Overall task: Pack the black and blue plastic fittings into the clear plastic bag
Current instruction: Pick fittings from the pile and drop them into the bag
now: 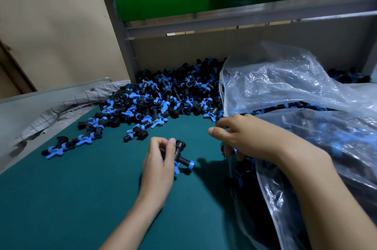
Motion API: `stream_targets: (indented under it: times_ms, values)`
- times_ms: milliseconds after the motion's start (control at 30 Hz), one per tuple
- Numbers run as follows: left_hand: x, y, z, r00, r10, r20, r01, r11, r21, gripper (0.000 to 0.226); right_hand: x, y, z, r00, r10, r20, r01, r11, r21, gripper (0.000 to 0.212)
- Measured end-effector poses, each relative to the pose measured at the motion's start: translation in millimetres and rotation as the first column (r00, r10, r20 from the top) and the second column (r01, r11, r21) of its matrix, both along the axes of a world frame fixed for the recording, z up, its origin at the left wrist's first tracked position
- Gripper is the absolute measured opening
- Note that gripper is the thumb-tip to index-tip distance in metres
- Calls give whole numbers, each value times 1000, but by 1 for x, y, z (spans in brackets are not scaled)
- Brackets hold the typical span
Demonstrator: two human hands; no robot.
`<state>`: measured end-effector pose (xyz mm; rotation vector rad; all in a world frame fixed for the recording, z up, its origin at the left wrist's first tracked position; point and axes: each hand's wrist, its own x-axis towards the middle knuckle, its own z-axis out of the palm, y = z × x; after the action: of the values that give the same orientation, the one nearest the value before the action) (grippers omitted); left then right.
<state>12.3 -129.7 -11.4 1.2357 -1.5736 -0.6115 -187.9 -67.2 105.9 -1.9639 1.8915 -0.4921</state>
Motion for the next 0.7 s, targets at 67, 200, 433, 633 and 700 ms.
stream_targets:
  times_ms: [67, 200, 433, 633, 700]
  values:
    - [-23, 7, 4, 981, 31, -191, -10, 994, 106, 25, 0, -2, -1, 1000, 4, -9, -4, 1000, 23, 31]
    - [-57, 18, 13, 935, 73, -348, -16, 986, 163, 32, 0, -3, -2, 989, -7, -147, 18, 997, 75, 41]
    - [-57, 25, 22, 842, -122, -525, 169, 985, 41, 27, 2, -1, 0, 990, 42, -137, -24, 991, 133, 28]
    - [-58, 23, 26, 708, -179, -683, 310, 948, 73, 35, -2, -1, -2, 997, -12, -81, 18, 997, 75, 24]
    - [-56, 22, 25, 690, -204, -695, 341, 938, 64, 24, -3, -1, -3, 998, -30, -62, 33, 998, 45, 27]
